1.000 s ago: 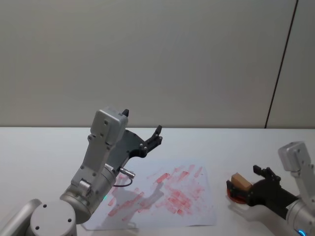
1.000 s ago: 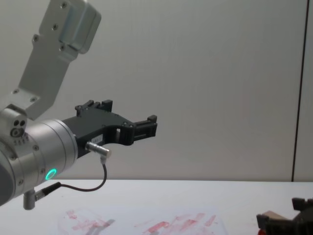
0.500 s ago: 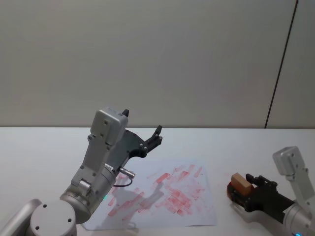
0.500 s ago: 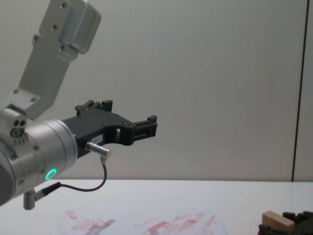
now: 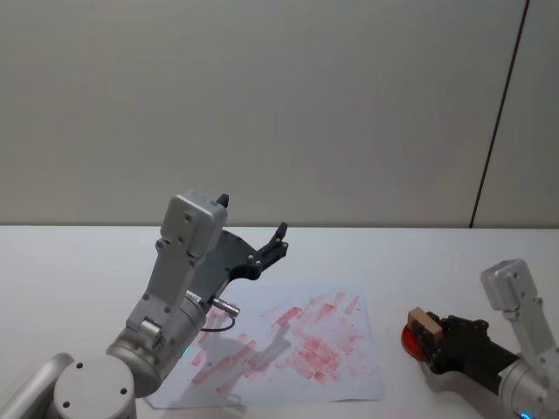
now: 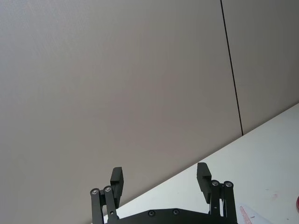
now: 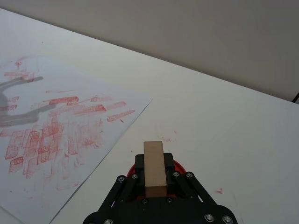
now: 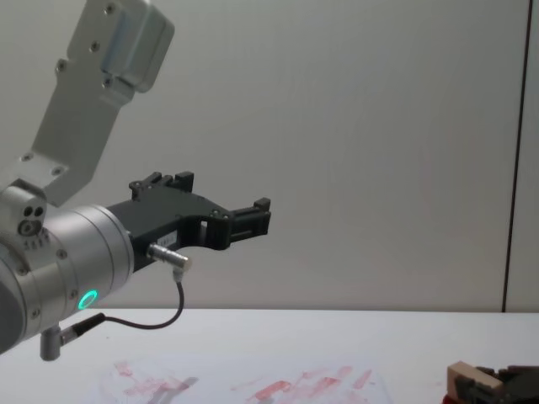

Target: Use the one hand to pick up the stamp and affix it onto the A4 paper.

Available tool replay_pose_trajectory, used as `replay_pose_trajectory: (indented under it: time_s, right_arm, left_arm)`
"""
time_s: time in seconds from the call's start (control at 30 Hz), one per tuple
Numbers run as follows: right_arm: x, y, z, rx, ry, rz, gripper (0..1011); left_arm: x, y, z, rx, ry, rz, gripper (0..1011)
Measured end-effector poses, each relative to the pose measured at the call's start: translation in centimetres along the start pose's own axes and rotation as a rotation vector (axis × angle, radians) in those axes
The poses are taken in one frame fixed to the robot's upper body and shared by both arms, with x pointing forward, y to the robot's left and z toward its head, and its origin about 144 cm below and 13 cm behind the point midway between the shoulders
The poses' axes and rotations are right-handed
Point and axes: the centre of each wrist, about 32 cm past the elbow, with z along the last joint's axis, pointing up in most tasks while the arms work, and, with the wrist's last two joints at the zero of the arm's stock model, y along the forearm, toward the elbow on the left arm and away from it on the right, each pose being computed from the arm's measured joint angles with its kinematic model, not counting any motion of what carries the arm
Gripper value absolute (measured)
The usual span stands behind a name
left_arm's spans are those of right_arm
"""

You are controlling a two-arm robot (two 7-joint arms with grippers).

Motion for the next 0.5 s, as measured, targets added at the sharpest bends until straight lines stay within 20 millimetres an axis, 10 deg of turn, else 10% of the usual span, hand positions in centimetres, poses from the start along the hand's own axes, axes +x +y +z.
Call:
replay_pose_trajectory:
  time_s: [0.5]
  right_arm:
    - [-1.02, 0.46, 0.98, 0.063, -0.021, 0.046, 217]
  left_arm:
    - [0.0, 0.0, 0.0, 0.0, 0.0, 0.0, 1002]
